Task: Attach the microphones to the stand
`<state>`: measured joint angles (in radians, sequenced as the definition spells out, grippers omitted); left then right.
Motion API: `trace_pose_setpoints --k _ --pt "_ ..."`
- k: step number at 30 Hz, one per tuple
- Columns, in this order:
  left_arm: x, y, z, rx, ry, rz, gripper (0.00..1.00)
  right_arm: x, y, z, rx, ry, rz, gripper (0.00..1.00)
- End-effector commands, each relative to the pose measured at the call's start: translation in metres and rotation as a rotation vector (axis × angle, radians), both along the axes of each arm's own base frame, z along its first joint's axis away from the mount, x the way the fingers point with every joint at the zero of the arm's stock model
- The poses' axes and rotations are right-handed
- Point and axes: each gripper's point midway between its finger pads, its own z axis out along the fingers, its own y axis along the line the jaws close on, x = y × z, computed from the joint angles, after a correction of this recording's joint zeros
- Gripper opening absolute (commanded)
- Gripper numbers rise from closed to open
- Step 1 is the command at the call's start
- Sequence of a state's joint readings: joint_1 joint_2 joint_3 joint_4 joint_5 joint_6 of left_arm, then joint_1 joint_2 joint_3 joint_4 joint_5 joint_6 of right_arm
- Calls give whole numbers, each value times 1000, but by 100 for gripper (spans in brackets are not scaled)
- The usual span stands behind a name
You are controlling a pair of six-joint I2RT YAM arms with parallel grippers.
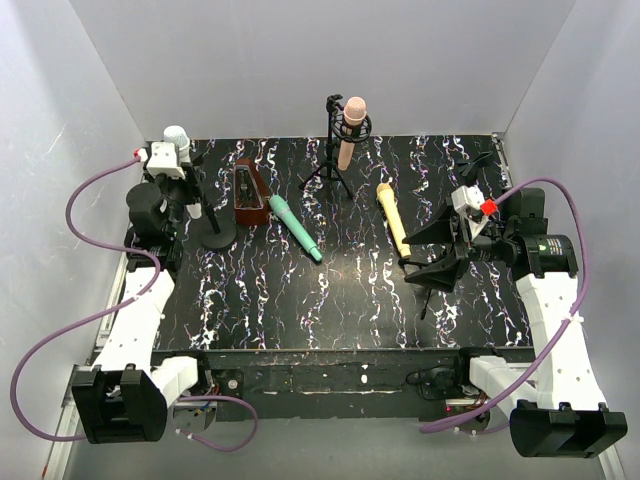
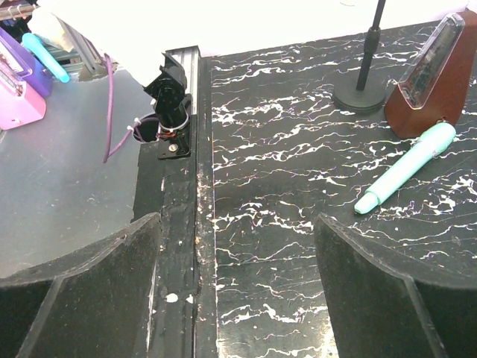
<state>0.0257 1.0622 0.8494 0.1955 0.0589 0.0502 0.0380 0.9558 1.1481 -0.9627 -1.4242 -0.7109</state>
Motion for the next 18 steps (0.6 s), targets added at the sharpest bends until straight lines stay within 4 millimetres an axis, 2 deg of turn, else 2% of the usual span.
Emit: trace_pose_setpoints --k 1,7,16,18 --pt "-13 7 20 -8 -68 33 26 -4 0 6 25 -19 16 89" --pt "-18 8 15 -23 -46 40 40 -4 0 6 24 -22 14 89" --pt "-30 13 15 -80 -26 81 78 -4 -1 6 26 -19 11 89" --pt "-33 12 15 -91 -21 79 83 -4 -1 6 25 -20 10 89"
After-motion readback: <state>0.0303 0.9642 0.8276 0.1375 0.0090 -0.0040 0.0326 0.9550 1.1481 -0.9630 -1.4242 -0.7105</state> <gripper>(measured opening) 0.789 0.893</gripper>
